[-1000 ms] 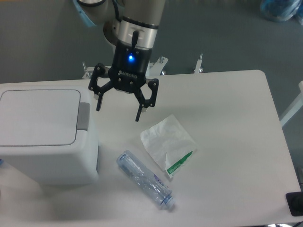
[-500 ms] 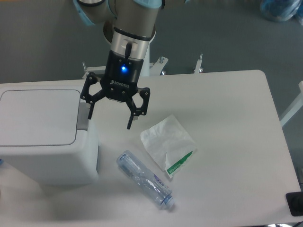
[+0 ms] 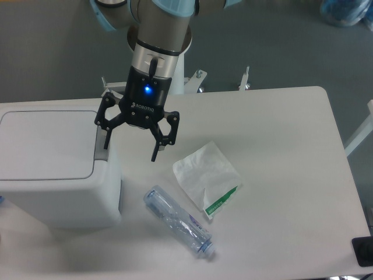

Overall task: Open the trash can
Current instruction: 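Lower the gripper finger onto the grey button and press it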

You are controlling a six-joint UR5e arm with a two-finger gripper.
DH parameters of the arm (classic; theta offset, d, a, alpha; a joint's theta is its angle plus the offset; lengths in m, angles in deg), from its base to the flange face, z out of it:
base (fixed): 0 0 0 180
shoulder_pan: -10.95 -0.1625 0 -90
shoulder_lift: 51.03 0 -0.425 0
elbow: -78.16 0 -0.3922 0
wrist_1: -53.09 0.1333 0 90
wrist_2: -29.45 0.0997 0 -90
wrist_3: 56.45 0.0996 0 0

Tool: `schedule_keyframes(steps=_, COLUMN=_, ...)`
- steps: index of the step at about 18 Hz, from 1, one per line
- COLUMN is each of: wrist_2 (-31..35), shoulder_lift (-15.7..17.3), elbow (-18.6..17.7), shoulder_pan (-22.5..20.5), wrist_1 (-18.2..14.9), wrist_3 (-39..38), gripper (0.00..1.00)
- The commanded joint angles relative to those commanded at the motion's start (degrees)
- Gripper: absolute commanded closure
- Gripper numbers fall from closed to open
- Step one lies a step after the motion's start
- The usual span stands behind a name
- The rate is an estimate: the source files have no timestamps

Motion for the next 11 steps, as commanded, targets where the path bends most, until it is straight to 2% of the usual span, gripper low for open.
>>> schedule_keyframes(steps=11, wrist_2=0.1, shoulder_lift=0.0, elbow=-0.7, shoulder_pan=0.6, wrist_1=0.0, wrist_3=0.1, gripper=0.0)
